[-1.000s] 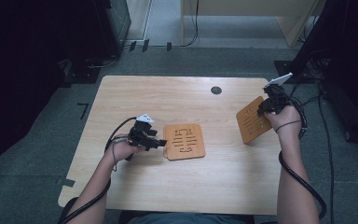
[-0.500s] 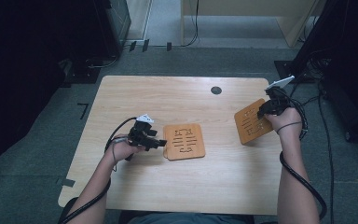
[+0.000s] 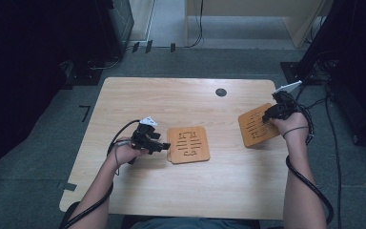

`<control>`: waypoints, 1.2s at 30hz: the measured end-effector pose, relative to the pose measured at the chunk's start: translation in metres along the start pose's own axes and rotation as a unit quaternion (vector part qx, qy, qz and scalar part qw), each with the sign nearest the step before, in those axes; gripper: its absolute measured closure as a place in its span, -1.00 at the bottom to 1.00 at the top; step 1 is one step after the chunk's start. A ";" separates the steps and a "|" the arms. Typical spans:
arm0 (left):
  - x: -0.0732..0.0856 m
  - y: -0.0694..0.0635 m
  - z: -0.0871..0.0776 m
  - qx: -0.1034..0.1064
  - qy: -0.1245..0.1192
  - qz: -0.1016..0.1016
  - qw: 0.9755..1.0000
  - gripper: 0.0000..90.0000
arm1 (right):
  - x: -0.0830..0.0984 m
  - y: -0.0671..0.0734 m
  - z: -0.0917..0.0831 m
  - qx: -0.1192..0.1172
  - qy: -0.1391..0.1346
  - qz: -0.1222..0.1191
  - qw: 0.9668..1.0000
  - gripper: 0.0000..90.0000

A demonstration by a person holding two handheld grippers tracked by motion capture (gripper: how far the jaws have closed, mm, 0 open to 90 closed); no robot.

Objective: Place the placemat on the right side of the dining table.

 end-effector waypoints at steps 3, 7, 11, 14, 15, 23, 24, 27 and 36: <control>0.000 0.000 0.000 0.000 -0.001 -0.002 1.000 -0.43 | 0.000 -0.001 0.003 -0.002 0.001 0.004 1.000 0.24; 0.000 0.000 0.000 0.000 -0.001 -0.001 1.000 -0.43 | 0.000 -0.002 0.007 -0.004 -0.002 0.004 1.000 0.19; 0.000 0.000 0.000 -0.001 -0.001 -0.001 1.000 -0.43 | 0.000 -0.002 0.011 -0.005 -0.006 0.000 1.000 0.14; 0.000 0.000 0.000 -0.001 -0.001 -0.002 1.000 -0.43 | 0.000 -0.002 0.013 -0.006 -0.007 -0.001 1.000 0.11; 0.000 0.000 0.001 -0.001 -0.001 -0.002 1.000 -0.43 | 0.000 -0.002 0.014 -0.006 -0.009 -0.003 1.000 0.09; 0.000 0.000 0.001 -0.001 -0.001 -0.002 1.000 -0.43 | 0.000 -0.002 0.020 -0.011 -0.018 -0.008 1.000 0.04; 0.000 0.000 0.001 -0.001 -0.001 -0.002 1.000 -0.43 | 0.000 -0.002 0.020 -0.012 -0.018 -0.007 1.000 0.04; 0.000 0.001 0.001 -0.001 0.000 -0.001 1.000 -0.43 | -0.001 -0.002 0.022 -0.016 -0.019 -0.004 1.000 0.03; 0.000 0.000 0.001 -0.001 0.000 0.000 1.000 -0.43 | -0.002 -0.006 0.028 -0.014 -0.036 0.004 0.999 -0.04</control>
Point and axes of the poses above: each handheld gripper's, and its own axes: z roughly forward along the jaws, x roughly out of its underside, y roughly to its left, the point moved 7 cm from there along z, roughly forward along the jaws, and after that the axes turned 9 degrees about -z, right-handed, at the moved point
